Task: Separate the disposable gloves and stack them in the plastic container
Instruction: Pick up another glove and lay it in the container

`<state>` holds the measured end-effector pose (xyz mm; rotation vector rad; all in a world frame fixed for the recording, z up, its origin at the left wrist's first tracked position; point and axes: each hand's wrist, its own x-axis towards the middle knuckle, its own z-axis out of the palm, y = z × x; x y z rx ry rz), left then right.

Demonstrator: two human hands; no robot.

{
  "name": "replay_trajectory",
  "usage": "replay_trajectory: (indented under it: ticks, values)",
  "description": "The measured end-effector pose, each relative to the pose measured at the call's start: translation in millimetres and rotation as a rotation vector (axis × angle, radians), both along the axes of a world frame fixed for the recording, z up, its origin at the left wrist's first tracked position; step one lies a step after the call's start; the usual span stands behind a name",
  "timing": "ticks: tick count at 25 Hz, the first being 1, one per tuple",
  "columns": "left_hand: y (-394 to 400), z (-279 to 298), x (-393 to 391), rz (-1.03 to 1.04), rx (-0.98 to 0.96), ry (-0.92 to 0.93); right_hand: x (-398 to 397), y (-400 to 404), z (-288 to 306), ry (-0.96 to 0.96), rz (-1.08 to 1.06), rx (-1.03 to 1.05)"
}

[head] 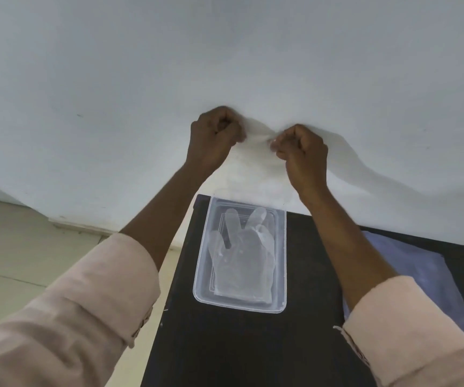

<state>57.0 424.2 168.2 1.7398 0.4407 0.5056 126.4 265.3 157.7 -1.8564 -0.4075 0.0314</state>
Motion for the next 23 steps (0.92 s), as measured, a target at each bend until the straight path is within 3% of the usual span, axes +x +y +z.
replay_trajectory:
  ticks: [5, 8, 11, 15, 18, 21, 23]
  values:
    - [-19.2, 6.4, -42.2, -0.044, 0.029, -0.189, -52.6, -20.7, 9.3, -0.29, 0.024, 0.072]
    - [-31.3, -43.0, -76.7, -0.091, 0.02, -0.14, -86.6, -39.7, -37.7, -0.198, 0.077, 0.085]
    - [-41.4, -95.2, -103.8, -0.126, 0.106, 0.03, -112.7, -59.0, -91.8, -0.074, 0.114, 0.015]
    - [-47.8, -134.2, -117.8, -0.294, 0.374, 0.209, -118.6, -72.3, -131.1, -0.062, 0.185, -0.319]
    - [-52.8, -146.8, -118.6, -0.377, 0.648, 0.364, -119.1, -70.7, -136.0, -0.169, 0.297, -0.683]
    - [-61.3, -150.8, -118.2, -0.456, 0.886, 0.509, -124.9, -66.4, -135.3, -0.318, 0.365, -0.907]
    - [-68.0, -150.6, -115.6, -0.55, 1.073, 0.632, -124.4, -61.9, -132.4, -0.297, 0.432, -1.065]
